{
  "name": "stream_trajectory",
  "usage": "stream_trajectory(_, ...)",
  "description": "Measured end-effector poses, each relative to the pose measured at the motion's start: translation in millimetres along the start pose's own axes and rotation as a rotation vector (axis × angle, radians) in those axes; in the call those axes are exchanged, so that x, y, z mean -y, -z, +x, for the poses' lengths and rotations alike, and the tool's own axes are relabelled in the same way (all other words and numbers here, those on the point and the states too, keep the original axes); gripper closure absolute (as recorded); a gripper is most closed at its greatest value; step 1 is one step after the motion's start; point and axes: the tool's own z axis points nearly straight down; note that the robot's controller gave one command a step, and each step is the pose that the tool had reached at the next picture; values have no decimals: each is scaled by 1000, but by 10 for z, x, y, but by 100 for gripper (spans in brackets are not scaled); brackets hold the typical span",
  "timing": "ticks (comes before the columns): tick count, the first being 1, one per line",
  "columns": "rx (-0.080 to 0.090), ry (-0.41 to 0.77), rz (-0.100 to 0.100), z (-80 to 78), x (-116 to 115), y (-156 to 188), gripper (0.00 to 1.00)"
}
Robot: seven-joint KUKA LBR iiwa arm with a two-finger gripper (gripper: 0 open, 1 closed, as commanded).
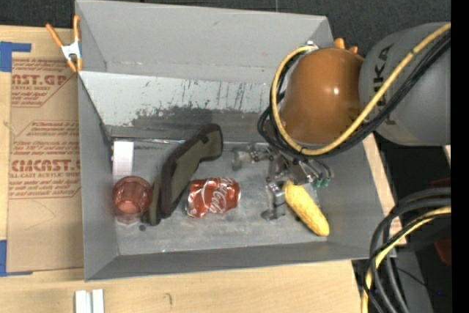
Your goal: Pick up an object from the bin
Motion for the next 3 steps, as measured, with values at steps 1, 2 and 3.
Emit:
stream_trajectory(1, -1, -204, 2, -211, -112, -193, 0)
stream_trajectory(2, -3, -72, 0, -262, -311, -401, 0)
stream_trajectory(3, 4, -159, 4, -307, -520, -878, 100)
